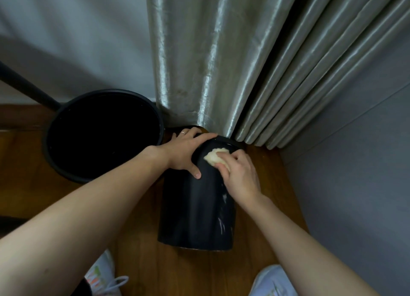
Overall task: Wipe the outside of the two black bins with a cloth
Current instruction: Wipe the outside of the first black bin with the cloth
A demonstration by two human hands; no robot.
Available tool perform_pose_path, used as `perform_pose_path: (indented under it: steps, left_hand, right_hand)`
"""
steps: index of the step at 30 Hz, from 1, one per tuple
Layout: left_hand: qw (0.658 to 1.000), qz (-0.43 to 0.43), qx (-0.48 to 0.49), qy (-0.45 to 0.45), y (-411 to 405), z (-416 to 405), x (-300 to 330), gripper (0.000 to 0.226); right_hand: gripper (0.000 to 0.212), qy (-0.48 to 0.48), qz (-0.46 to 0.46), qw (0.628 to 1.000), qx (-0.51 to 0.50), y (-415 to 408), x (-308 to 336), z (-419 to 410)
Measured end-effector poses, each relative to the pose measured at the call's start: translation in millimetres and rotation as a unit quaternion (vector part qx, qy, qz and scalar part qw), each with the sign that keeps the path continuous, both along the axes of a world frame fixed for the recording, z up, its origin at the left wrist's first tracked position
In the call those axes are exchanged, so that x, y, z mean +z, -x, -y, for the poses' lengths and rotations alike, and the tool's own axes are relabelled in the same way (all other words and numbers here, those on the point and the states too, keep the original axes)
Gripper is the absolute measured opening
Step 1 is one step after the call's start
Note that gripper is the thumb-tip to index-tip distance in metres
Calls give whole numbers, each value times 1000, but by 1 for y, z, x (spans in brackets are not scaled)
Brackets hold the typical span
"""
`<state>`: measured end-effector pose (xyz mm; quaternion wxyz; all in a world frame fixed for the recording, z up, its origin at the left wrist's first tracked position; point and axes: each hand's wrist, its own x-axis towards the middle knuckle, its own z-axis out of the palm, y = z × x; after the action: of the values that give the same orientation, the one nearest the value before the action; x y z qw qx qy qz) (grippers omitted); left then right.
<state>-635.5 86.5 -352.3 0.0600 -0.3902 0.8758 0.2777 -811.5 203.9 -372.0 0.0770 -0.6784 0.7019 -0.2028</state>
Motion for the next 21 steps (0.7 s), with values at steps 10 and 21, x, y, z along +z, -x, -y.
perform_pose_path:
  steps: [10,21]
  left_hand:
    - [999,-7,32,-29,16,-7,14,123]
    - [988,-111,87,-63,16,-2,6,106]
  right_hand:
    - [37,-38,56,997,-46,21,0,6]
    - [38,-9,74,996,-44,21,6,9]
